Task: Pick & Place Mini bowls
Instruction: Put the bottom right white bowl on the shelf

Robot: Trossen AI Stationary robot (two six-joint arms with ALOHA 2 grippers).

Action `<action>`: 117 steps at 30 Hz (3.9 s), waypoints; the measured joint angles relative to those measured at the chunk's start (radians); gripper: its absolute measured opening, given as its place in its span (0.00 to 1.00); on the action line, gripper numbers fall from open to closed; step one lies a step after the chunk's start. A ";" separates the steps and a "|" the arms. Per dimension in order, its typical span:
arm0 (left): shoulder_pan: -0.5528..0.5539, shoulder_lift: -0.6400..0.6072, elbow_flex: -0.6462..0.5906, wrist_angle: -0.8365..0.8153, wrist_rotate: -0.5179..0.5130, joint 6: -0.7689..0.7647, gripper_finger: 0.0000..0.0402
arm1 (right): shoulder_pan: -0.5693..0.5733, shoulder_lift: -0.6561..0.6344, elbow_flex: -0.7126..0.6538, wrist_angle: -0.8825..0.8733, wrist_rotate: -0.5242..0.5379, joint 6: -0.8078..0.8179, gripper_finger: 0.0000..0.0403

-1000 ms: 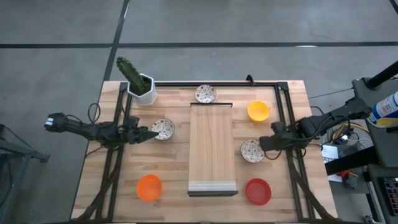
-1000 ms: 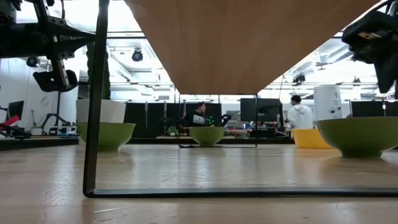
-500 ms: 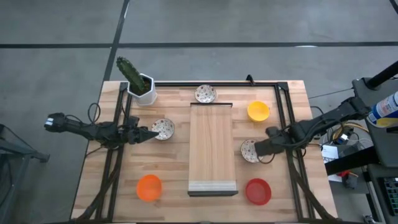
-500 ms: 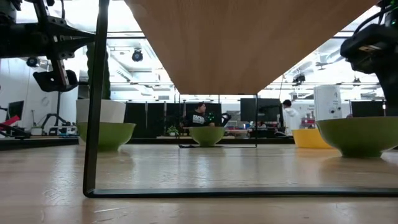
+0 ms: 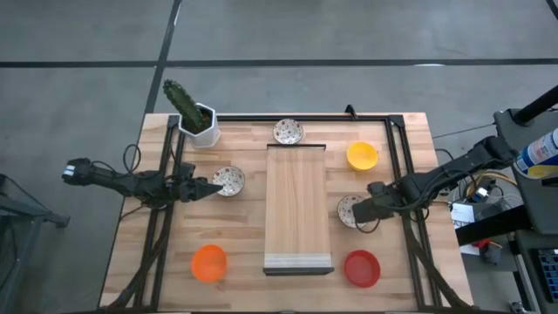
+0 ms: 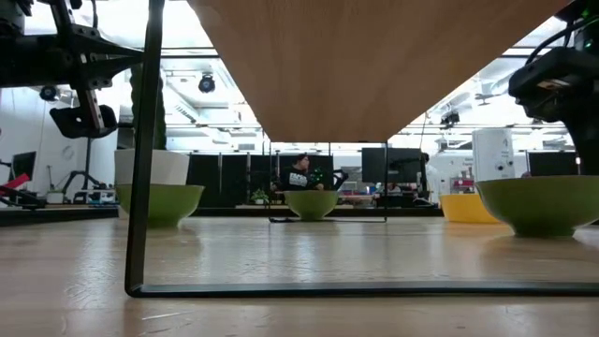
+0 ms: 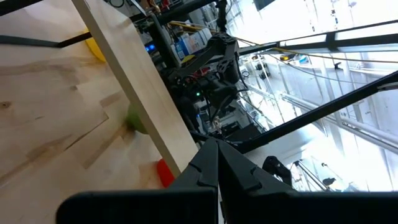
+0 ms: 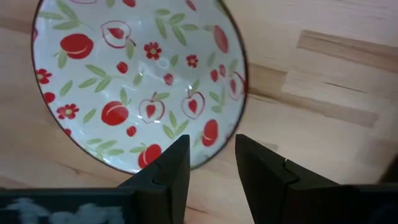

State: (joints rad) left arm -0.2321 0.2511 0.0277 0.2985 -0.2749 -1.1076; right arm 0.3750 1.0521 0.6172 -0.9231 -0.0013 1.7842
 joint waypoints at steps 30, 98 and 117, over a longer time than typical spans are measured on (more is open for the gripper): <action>0.000 0.000 0.000 -0.002 0.000 0.008 0.01 | 0.000 0.002 -0.070 0.112 0.053 -0.036 0.03; 0.000 0.000 0.000 -0.004 -0.031 -0.004 0.01 | -0.738 0.850 1.322 -0.543 -0.400 -1.185 0.03; 0.000 0.000 0.000 -0.005 -0.030 -0.004 0.01 | -0.764 1.051 1.563 -0.648 -0.393 -1.264 0.03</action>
State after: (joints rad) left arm -0.2321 0.2512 0.0277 0.2939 -0.3050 -1.1114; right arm -0.3889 2.1028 2.1806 -1.5714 -0.3946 0.5198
